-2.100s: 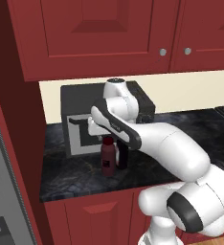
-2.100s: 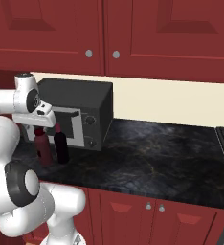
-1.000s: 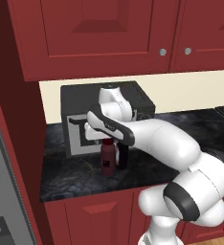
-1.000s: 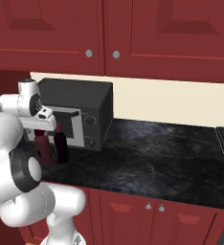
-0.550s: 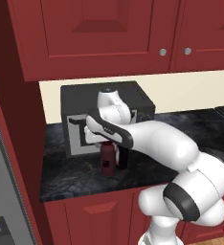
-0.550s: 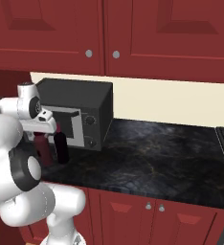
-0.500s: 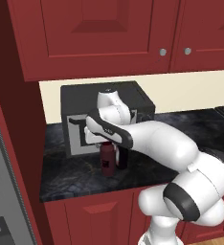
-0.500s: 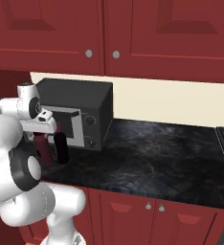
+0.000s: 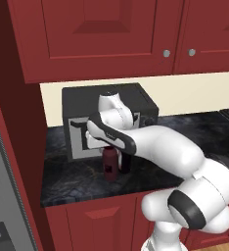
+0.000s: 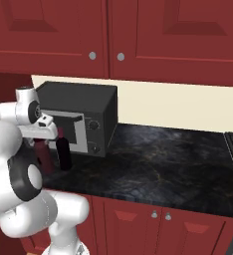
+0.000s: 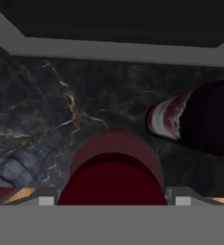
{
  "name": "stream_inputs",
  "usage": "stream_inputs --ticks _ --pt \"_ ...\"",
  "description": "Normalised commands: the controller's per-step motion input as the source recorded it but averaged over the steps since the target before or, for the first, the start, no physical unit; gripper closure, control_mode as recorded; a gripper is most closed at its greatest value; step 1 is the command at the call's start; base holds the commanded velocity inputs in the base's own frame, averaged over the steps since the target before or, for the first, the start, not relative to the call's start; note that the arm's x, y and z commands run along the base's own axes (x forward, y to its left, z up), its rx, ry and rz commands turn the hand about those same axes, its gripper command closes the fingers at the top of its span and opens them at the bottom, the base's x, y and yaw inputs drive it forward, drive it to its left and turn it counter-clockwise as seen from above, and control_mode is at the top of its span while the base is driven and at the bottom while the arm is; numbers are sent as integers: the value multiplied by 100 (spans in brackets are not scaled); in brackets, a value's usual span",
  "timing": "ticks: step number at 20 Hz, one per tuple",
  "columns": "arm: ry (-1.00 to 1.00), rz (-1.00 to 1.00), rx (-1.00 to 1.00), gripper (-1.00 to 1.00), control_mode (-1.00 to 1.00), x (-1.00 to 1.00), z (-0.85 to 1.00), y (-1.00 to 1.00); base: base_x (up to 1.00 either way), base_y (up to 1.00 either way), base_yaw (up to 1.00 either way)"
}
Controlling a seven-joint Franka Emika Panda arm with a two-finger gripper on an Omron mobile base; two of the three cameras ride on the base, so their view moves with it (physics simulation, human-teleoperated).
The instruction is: There is a wine glass and glass cup on the dining counter. Place the wine bottle next to the wine glass and the juice bottle next to the glass cup.
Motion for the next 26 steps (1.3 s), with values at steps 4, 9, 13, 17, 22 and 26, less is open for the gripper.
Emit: stream_inputs --ticks 4,9,13,17,22,26 --pt "0 0 0 100 -100 -27 17 -4 0 0 0" --pt "0 0 1 100 -100 -35 25 -7 0 0 0" --pt "0 0 2 100 -100 -34 26 -10 0 0 0" --pt "0 0 2 100 -100 -32 21 -10 0 0 0" --pt "0 0 3 100 -100 -34 15 -11 0 0 0" --pt "0 0 1 100 -100 -26 10 -12 0 0 0"
